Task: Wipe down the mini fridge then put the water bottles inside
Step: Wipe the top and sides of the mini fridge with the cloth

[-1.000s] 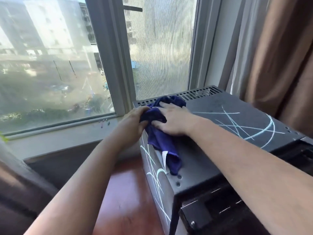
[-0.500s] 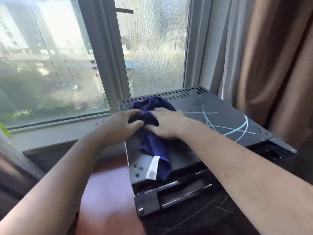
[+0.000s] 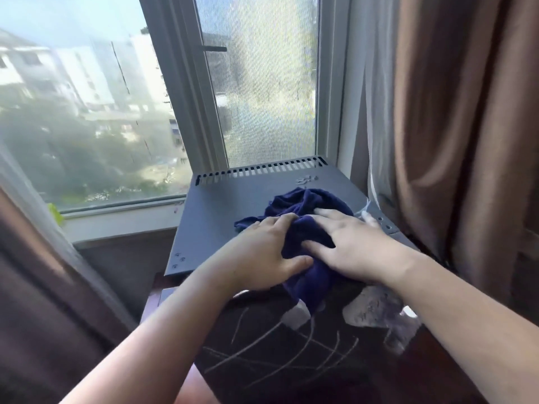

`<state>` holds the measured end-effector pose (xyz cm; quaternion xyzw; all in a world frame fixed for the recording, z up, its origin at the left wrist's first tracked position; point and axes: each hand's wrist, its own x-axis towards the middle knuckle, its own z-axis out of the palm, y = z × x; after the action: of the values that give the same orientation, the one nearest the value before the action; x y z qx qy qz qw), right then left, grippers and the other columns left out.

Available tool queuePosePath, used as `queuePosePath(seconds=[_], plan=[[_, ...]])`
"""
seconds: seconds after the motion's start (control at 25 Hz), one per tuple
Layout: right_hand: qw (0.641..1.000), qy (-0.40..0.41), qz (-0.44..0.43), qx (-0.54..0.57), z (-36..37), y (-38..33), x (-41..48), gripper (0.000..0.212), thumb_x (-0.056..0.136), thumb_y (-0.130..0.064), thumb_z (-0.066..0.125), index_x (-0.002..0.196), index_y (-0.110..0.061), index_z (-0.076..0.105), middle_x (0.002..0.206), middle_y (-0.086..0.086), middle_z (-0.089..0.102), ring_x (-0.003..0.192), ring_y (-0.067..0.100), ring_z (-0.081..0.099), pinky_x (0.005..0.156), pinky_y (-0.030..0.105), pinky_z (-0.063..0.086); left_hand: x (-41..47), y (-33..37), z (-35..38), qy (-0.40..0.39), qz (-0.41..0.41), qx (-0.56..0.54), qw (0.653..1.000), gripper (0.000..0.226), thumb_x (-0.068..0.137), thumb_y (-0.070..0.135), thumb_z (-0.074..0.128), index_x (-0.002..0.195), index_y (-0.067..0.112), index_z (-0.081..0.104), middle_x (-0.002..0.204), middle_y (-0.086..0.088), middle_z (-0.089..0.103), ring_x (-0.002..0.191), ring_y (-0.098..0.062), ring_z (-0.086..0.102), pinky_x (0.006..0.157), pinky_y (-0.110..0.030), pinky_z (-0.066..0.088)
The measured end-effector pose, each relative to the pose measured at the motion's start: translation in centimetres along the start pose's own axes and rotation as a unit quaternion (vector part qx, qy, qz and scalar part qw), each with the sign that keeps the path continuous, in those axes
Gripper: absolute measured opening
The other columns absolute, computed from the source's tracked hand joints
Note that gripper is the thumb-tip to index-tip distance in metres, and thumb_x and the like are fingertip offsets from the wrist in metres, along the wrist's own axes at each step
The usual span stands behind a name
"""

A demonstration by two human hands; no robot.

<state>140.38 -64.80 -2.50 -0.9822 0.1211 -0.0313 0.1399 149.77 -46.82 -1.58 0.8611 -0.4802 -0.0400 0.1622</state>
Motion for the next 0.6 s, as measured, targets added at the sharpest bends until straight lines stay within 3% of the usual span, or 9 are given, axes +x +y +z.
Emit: queuePosePath(seconds=[0.28, 0.44, 0.6], plan=[[0.999, 0.013, 0.021, 0.038, -1.3, 5.6, -1.7, 0.071, 0.093, -0.073, 0.035, 0.158, -0.045, 0.026, 0.17, -0.02, 0.019, 0.158, 0.004, 0.014, 0.127, 0.055, -0.002, 3.7, 5.0, 1.8, 0.0, -0.015, -0.006, 1.0, 0.08, 0.091, 0.053, 0.058, 0.161, 0.029, 0.025, 0.159, -0.004, 0.046, 0.145, -0.024, 0.044, 0.118, -0.041, 0.037], [0.998, 0.0, 0.02, 0.056, -1.6, 6.5, 1.7, 0.069, 0.095, -0.071, 0.037, 0.158, -0.045, 0.027, 0.171, -0.018, 0.019, 0.159, 0.006, 0.012, 0.127, 0.058, 0.002, 6.7, 4.3, 1.3, 0.003, -0.044, -0.053, 0.998, 0.068, 0.089, 0.043, 0.06, 0.153, 0.032, 0.039, 0.149, -0.002, 0.057, 0.137, -0.023, 0.052, 0.113, -0.042, 0.043], [0.998, 0.001, 0.033, 0.048, -1.6, 7.6, 7.4, 0.067, 0.097, -0.069, 0.036, 0.158, -0.042, 0.028, 0.172, -0.014, 0.019, 0.16, 0.011, 0.011, 0.126, 0.061, 0.004, 11.8, 1.8, 0.6, -0.018, -0.064, -0.046, 0.997, 0.067, 0.092, 0.04, 0.06, 0.155, 0.03, 0.037, 0.147, -0.008, 0.058, 0.133, -0.027, 0.055, 0.111, -0.04, 0.044]])
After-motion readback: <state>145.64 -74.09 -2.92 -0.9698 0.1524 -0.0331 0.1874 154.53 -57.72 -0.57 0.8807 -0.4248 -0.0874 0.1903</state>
